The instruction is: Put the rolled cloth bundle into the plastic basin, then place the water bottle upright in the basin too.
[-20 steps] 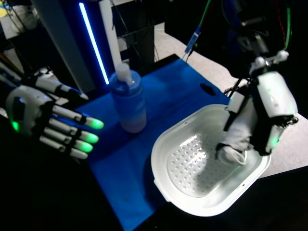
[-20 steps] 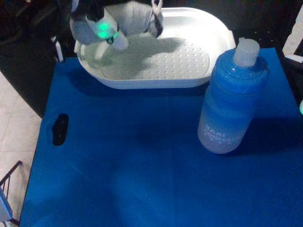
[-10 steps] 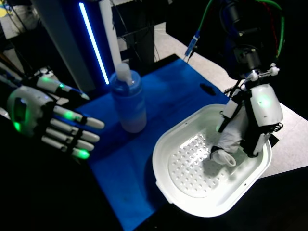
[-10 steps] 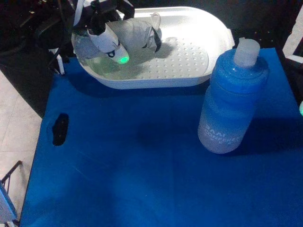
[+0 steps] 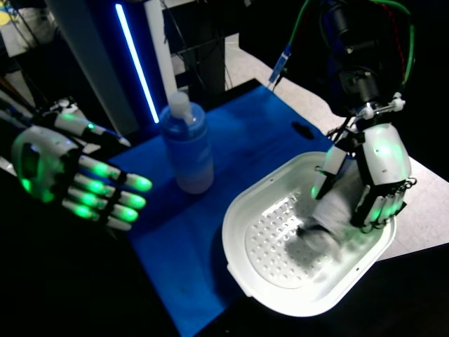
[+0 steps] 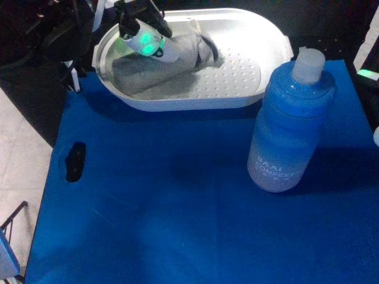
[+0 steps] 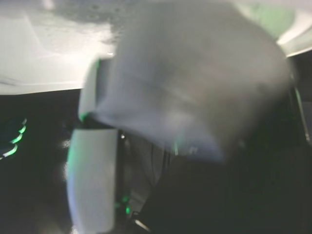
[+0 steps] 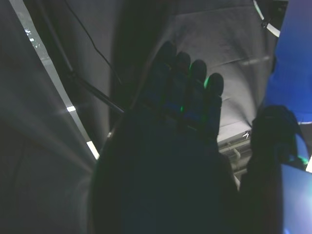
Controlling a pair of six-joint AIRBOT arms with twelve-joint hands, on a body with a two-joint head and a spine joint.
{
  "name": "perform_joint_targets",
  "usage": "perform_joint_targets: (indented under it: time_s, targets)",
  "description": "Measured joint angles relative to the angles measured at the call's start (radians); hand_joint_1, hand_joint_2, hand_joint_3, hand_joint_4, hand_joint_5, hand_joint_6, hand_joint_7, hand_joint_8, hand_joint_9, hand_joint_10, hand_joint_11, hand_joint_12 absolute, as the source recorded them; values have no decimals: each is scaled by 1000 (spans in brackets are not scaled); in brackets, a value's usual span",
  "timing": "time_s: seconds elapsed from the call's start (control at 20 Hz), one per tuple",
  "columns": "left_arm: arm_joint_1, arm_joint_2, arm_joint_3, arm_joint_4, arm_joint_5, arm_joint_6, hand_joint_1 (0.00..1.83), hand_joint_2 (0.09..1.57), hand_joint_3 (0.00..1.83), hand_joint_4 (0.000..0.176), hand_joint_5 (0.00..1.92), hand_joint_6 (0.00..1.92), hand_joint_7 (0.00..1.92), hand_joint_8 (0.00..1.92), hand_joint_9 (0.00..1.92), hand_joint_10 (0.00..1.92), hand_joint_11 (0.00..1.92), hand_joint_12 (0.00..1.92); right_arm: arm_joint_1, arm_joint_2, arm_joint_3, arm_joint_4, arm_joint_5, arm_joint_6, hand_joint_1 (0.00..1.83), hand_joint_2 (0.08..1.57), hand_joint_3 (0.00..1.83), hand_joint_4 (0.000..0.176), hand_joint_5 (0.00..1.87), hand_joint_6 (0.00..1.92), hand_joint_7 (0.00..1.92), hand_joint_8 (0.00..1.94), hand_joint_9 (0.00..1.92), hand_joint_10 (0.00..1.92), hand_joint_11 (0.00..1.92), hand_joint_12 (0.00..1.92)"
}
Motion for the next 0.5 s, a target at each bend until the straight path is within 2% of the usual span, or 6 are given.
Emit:
perform_joint_targets:
  time_s: [0.1,0.15,0.25,0.4,0.45,0.5]
  targets:
    - [0,8,-23,3,-15,-1,664,950,0,170,264,0,280,0,287,0,0,732,0,0,0,0,0,0,285,1445,0,48,259,1,289,1,242,3,214,36]
    - [0,14,-37,3,-24,-1,682,930,0,176,208,0,217,0,248,0,0,673,0,0,0,0,0,0,277,1450,1,47,258,2,292,2,244,3,216,36]
    - [0,30,-65,4,-44,-1,654,923,0,176,155,1,133,1,186,1,0,647,0,0,0,0,0,1,305,1450,0,41,263,1,293,0,247,2,215,35]
    - [10,111,-171,19,-132,-1,502,912,0,176,75,0,44,0,44,0,0,409,0,0,0,1,0,11,323,1437,0,56,264,1,290,0,241,0,207,30]
    - [25,165,-234,27,-182,-1,406,918,1,176,1,0,0,0,0,0,0,232,0,0,0,0,0,24,318,1418,0,72,253,0,269,0,220,0,186,20]
    - [38,201,-274,27,-217,-2,366,920,1,176,0,0,0,0,0,0,0,135,0,-2,0,2,1,31,330,1410,0,69,241,0,249,0,203,0,169,12]
